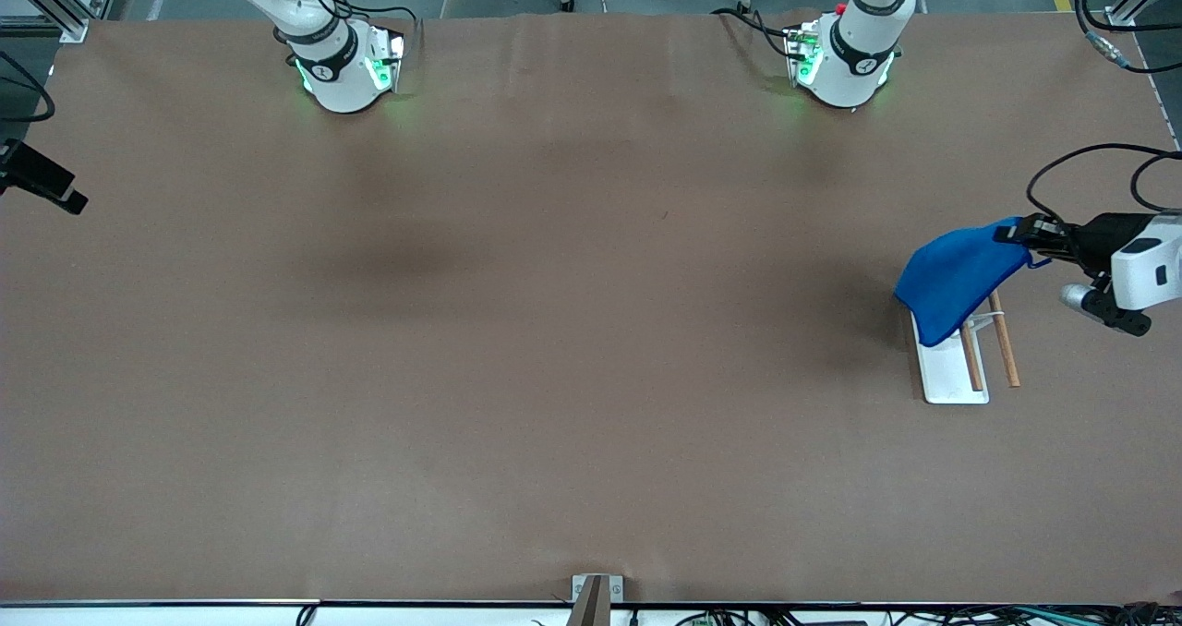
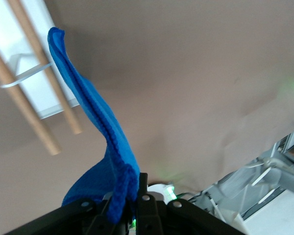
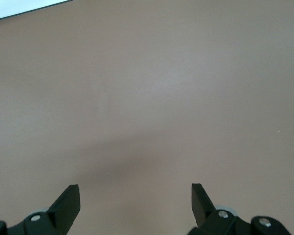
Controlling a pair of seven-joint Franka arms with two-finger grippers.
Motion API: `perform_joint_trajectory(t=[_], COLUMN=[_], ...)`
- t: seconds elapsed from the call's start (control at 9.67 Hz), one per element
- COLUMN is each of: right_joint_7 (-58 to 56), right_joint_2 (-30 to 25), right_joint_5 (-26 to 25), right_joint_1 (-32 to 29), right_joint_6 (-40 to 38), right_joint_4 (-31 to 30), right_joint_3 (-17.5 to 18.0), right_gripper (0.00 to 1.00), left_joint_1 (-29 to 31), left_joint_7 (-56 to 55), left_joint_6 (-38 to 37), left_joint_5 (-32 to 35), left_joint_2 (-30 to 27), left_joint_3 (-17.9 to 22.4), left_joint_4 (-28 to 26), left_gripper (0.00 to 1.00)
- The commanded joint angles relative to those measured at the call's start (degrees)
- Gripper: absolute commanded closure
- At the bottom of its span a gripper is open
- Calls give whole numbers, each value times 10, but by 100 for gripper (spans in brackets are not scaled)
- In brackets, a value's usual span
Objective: Right arm passes towel to left arm to hang
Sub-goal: 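Lower the towel over the wooden dowels with the left gripper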
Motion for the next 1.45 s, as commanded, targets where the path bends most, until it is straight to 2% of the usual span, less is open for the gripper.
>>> perform_joint_trajectory(t=[0.0,0.31,0.52,0.83,1.34], right_joint_7=[-1,-1,0,0,-1], right_joint_2=[2,2,2,2,3], right_joint_5=[-13,-10,-6,-5,-5], right_joint_1=[-10,-13,-12,-12,-11], right_joint_6=[-14,-15,-12,-11,-16], right_joint_4=[6,8,8,9,16], right_joint_3=[7,10,11,10,10], right_gripper=[0,0,0,0,0], left_joint_1=[-3,-2,2,1,7], left_joint_7=[61,167,192,202,194], left_joint_6=[9,9,34,104,170], left_joint_5=[35,73,74,73,73], left_joint_2=[40,113,148,191,214], left_joint_3=[29,86,109,120,120], left_joint_4=[13,78,111,124,124], left_gripper=[99,99,99,99,99])
